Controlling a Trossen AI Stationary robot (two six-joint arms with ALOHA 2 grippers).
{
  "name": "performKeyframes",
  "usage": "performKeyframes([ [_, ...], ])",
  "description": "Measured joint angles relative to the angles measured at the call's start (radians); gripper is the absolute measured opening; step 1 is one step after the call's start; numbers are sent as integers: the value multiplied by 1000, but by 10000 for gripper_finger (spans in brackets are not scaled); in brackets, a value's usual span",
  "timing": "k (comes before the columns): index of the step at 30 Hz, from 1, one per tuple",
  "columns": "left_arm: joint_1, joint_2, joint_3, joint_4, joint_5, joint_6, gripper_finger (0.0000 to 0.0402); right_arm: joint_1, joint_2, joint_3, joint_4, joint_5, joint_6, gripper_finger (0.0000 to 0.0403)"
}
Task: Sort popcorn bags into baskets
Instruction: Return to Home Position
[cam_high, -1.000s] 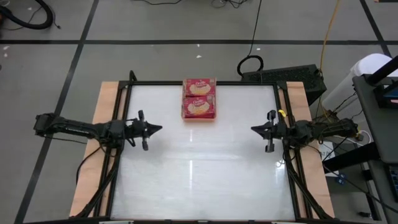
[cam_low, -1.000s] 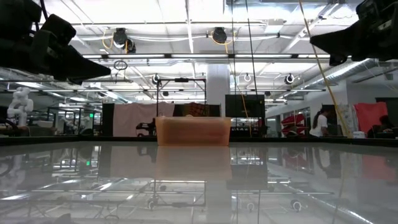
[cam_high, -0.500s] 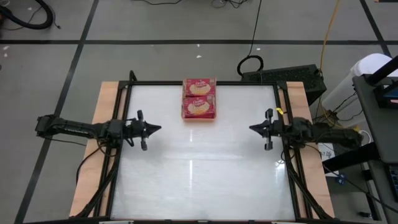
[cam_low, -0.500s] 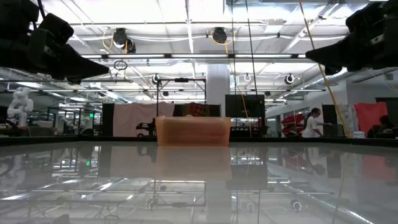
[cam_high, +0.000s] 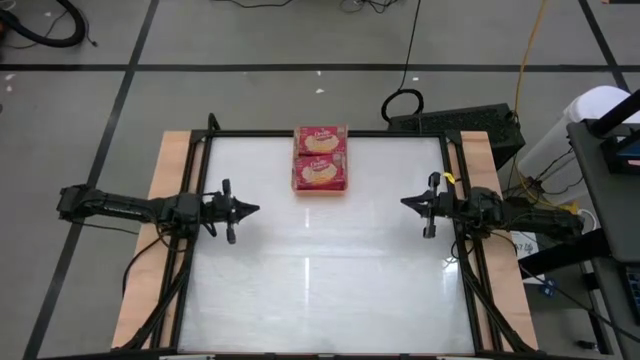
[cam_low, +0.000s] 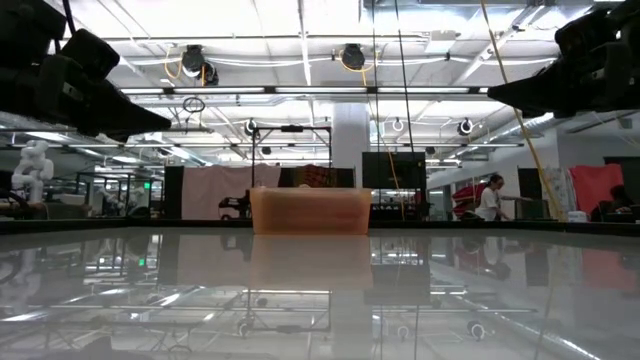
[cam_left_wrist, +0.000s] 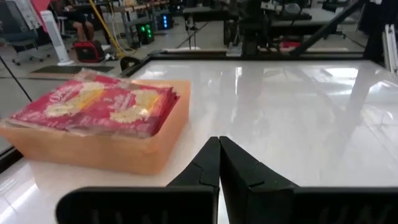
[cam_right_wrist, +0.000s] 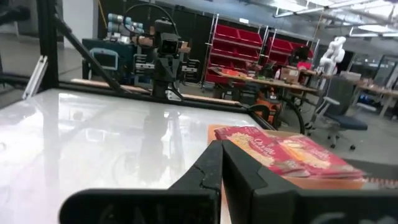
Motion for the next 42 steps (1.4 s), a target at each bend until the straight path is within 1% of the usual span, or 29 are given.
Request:
performKeyframes([
  [3, -1, -21, 0, -38, 14, -15, 8, 0, 0, 0, 5, -5, -34, 0],
  [8, -1, -73, 0, -102, 79, -16, 4, 0, 0, 0, 6, -5, -36, 0],
  [14, -1, -159, 1, -174, 111, -21, 6, 0, 0, 0, 7, -4, -38, 0],
  [19, -1, -248, 2, -185, 155, 7, 6, 0, 0, 0, 7, -4, -38, 0],
  [27, 1, -333, 2, -188, 157, 56, 6, 0, 0, 0, 8, -4, -38, 0],
  [31, 31, -339, 2, -189, 155, 60, 5, 0, 0, 0, 8, -4, -38, 0],
  [34, 64, -323, 2, -195, 180, 54, 4, 0, 0, 0, 8, -4, -38, 0],
  [39, 100, -274, 2, -201, 208, 19, 18, 0, 0, 0, 8, -4, -38, 0],
  [42, 102, -233, 2, -202, 211, -7, 17, 0, 0, 0, 8, -4, -38, 0],
])
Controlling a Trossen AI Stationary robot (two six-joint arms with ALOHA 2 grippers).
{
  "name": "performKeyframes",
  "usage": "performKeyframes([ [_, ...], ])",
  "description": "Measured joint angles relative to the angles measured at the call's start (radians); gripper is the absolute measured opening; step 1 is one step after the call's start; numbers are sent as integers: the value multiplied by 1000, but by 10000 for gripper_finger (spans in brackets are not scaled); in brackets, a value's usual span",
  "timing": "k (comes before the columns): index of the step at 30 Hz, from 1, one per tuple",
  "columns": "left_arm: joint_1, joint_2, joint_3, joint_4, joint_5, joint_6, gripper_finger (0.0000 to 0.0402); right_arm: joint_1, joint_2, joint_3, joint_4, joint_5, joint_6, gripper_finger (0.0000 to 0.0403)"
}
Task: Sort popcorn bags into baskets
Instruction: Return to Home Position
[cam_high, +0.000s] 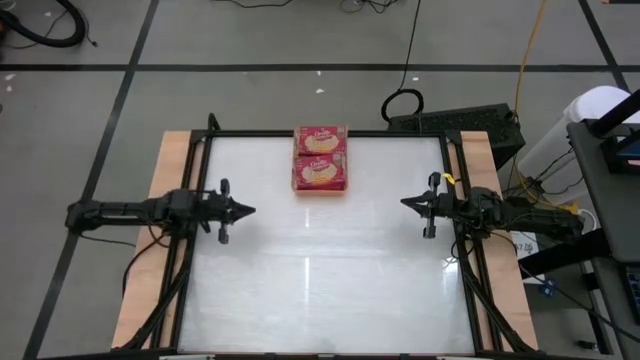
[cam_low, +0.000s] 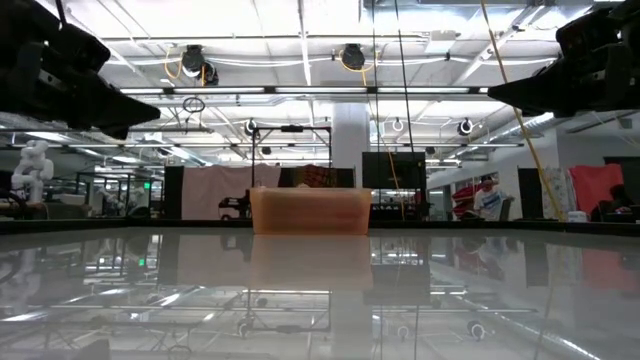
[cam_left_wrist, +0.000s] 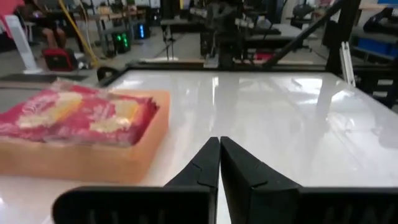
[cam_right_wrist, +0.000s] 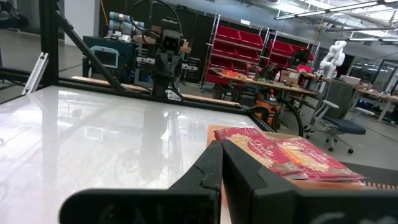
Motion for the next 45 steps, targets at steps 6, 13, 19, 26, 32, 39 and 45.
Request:
performKeyframes([
  [6, 0, 62, -2, 17, -1, -3, 4, 0, 0, 0, 0, 0, 0, 0],
  [13, 0, 3, -3, 78, -88, 10, 3, 0, 0, 0, 0, 0, 0, 0],
  [19, 0, -78, -2, 31, -129, -10, 2, 0, 0, 0, 0, 0, 0, 0],
  [26, 0, -84, -2, 22, -91, -33, 12, 0, 0, 0, 0, 0, 0, 0],
  [32, 0, -84, -2, 25, -90, 3, 19, 0, 0, 0, 0, 0, 0, 0],
  [39, 0, -84, -2, 25, -90, 9, 20, 0, 0, 0, 0, 0, 0, 0],
  [45, 0, -84, -2, 26, -89, 8, 21, 0, 0, 0, 0, 0, 0, 0],
])
